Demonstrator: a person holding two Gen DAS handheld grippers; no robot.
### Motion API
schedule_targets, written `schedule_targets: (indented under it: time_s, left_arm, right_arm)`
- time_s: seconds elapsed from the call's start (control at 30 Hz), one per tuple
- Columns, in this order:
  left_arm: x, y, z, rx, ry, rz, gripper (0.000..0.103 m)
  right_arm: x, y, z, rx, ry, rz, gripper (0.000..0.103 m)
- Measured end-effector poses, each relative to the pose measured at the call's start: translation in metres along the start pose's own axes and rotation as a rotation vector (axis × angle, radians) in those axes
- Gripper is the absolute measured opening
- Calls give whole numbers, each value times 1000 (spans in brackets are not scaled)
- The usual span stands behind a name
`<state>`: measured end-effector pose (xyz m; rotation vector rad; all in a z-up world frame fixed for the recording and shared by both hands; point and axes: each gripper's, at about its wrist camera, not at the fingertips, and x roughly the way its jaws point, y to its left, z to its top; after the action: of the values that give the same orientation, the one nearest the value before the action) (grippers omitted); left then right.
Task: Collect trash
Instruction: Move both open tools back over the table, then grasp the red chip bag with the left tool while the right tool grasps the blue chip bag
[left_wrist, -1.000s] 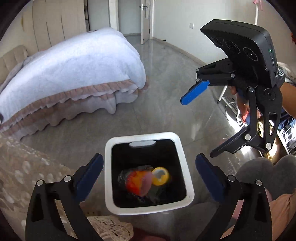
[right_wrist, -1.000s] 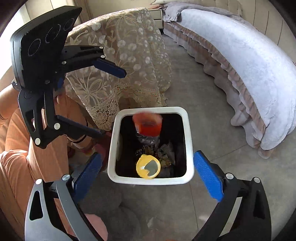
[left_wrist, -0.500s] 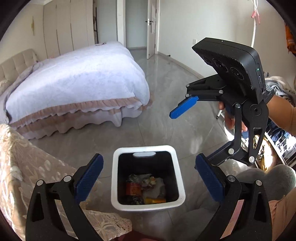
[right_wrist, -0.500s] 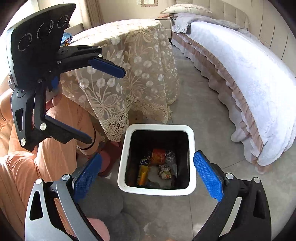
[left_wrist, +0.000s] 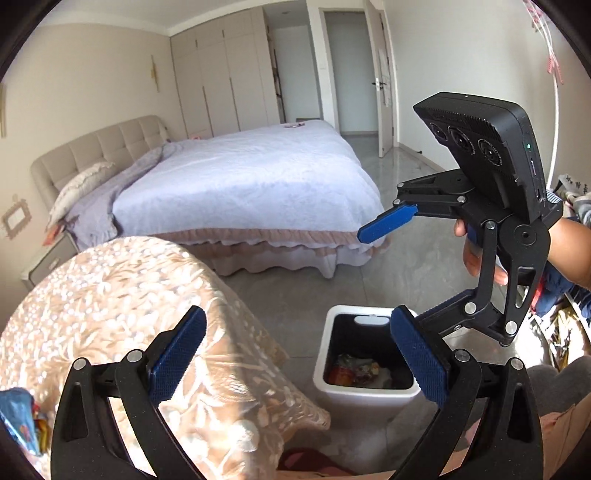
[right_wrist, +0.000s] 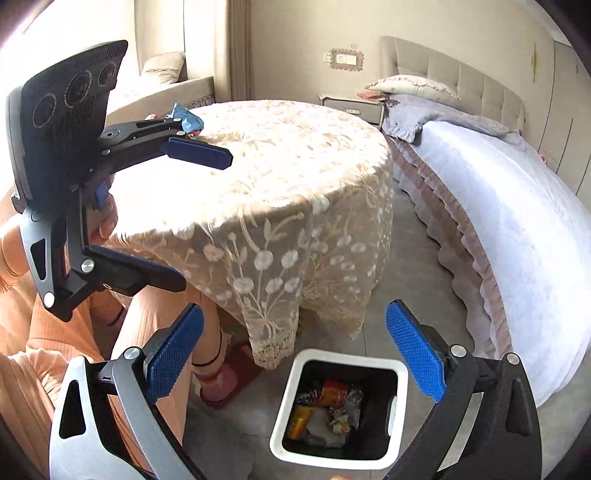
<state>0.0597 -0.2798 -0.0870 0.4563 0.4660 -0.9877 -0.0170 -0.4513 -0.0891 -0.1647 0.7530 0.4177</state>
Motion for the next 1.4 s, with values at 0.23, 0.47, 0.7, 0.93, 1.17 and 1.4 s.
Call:
schedule_targets:
  time_s: [0.23, 0.47, 0.7, 0.93, 1.17, 1.4]
  left_arm:
    - [-47, 36, -20, -92, 6, 240, 98]
    - [-91, 74, -45, -176, 14, 380, 98]
    - [-138, 115, -73, -285, 2, 514, 98]
    - [-168, 158, -97, -346, 12, 611, 98]
    - [-180, 195, -115, -405, 19, 655, 98]
    - [-177, 245, -136, -459, 61, 700, 98]
  right_arm:
    - [25, 43, 53, -76, -63, 71, 98]
    - [53, 87, 94, -146, -77, 137, 98]
    - [85, 128, 132, -213, -74, 176, 98]
    - [120, 161, 168, -268, -64, 223, 98]
    - [157, 179, 196, -298, -44, 258, 98]
    - [204, 181, 224, -284, -15, 279, 98]
